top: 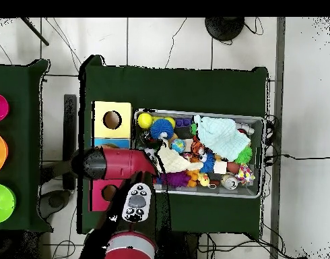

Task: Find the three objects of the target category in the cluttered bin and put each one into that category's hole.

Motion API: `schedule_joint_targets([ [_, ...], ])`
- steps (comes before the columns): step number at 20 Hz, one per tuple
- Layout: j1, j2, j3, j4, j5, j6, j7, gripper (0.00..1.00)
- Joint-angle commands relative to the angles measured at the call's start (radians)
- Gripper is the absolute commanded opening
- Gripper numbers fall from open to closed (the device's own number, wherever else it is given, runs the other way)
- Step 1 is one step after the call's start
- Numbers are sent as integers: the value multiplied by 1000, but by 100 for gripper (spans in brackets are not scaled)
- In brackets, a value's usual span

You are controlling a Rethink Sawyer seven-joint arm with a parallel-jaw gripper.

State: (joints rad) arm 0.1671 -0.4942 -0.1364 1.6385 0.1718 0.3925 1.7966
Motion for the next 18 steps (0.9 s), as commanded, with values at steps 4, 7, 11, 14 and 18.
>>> schedule_joint_targets([
  [4, -51, -73, -13, 12, 7, 111, 158, 0],
  [7, -51, -70, -15, -4, -1, 124, 148, 100],
  [11, -59, -76, -11, -7, 12, 171, 154, 100],
  [14, -66, -80, -6, -10, 8, 178, 150, 100],
  [18, -74, -106, -8, -19, 0, 222, 138, 100],
])
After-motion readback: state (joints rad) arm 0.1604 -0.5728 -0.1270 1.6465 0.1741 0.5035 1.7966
